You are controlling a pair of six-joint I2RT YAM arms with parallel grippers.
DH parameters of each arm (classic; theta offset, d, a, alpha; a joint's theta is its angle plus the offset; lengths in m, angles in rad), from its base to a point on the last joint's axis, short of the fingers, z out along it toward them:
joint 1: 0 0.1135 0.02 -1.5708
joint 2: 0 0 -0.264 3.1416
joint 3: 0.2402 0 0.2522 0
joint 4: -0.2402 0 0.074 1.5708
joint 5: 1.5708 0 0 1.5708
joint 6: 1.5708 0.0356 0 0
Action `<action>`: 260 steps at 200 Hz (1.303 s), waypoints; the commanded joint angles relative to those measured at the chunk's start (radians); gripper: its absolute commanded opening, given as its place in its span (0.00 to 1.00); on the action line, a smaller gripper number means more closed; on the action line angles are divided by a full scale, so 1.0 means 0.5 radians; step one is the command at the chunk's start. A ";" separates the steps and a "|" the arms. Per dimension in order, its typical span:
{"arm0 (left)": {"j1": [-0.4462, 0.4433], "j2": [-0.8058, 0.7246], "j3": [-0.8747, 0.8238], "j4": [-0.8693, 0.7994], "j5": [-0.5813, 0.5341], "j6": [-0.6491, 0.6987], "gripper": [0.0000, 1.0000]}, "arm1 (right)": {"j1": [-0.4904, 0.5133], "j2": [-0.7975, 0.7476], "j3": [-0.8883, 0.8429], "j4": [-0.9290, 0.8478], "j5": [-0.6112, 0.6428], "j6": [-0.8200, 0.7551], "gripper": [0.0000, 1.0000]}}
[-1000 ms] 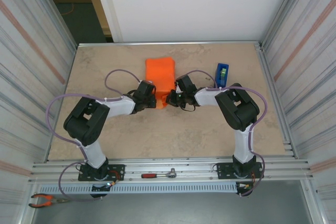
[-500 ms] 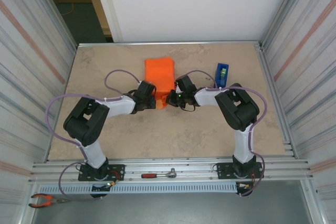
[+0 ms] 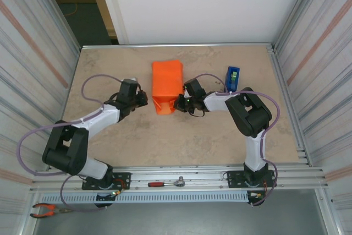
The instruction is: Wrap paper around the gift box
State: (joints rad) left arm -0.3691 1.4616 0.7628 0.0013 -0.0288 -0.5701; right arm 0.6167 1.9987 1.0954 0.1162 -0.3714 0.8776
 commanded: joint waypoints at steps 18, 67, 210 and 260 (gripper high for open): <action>0.029 0.208 -0.001 0.080 0.300 -0.020 0.02 | 0.031 0.007 -0.038 -0.131 0.012 -0.065 0.00; -0.056 0.391 0.024 0.156 0.364 -0.032 0.01 | 0.031 0.008 -0.028 -0.140 0.014 -0.068 0.00; -0.237 0.594 0.160 0.332 0.397 -0.043 0.00 | 0.050 -0.003 -0.021 -0.171 0.027 -0.073 0.00; -0.238 0.419 0.116 0.170 0.314 0.002 0.01 | 0.052 -0.009 -0.022 -0.174 0.036 -0.077 0.00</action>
State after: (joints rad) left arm -0.4793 1.7367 0.8173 0.1265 0.1455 -0.5808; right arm 0.6224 1.9965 1.0958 0.1123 -0.3595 0.8730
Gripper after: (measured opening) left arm 0.055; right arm 0.058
